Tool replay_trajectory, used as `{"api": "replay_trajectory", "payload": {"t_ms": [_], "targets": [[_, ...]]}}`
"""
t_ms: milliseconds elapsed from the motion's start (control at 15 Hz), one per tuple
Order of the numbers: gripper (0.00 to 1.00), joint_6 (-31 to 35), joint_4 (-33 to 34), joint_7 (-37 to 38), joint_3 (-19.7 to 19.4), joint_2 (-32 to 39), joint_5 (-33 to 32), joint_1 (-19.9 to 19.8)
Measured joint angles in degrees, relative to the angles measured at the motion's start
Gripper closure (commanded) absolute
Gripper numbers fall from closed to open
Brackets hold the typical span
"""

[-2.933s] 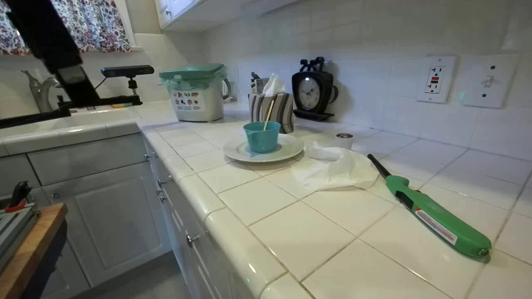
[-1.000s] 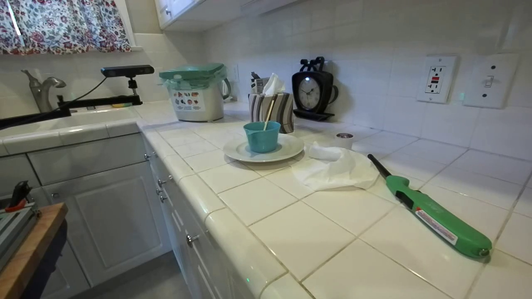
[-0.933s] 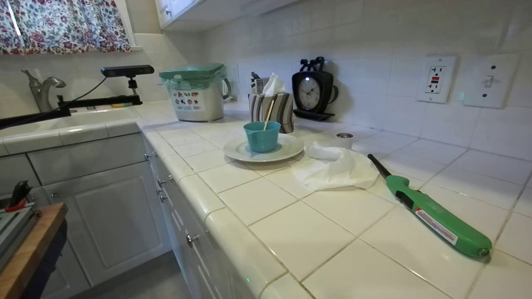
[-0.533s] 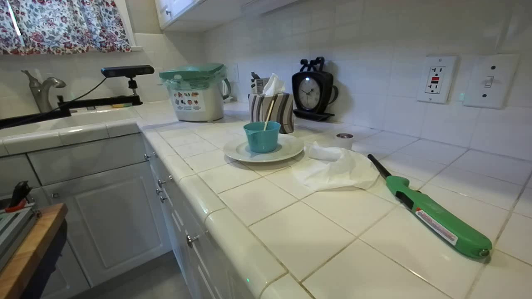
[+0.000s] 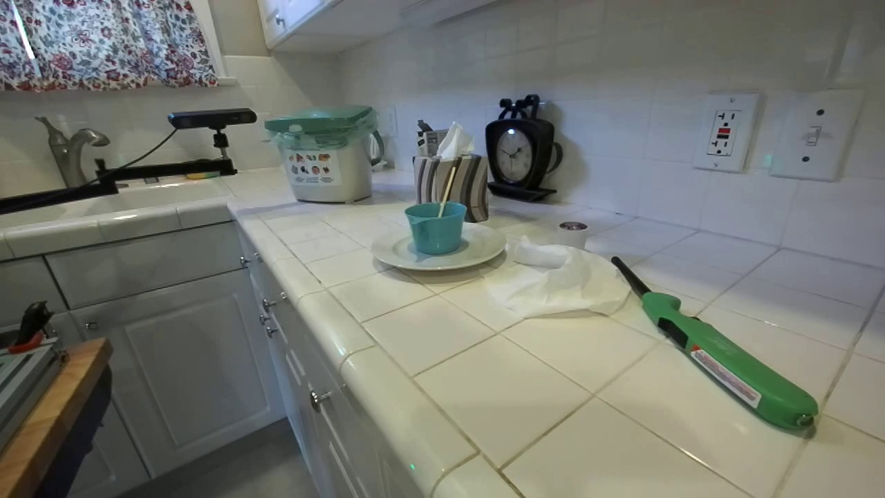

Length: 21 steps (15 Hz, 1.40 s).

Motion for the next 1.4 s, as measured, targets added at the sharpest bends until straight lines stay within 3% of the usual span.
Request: {"api": "replay_trajectory", "payload": {"t_ms": [733, 1133, 1400], "targets": [[0.0, -0.51, 0.31, -0.05, -0.14, 0.61, 0.0, 0.57], [0.0, 0.59, 3.26, -0.05, 0.42, 0.86, 0.48, 4.66], [0.0, 0.92, 5.6, -0.05, 0.25, 0.73, 0.54, 5.28]]}}
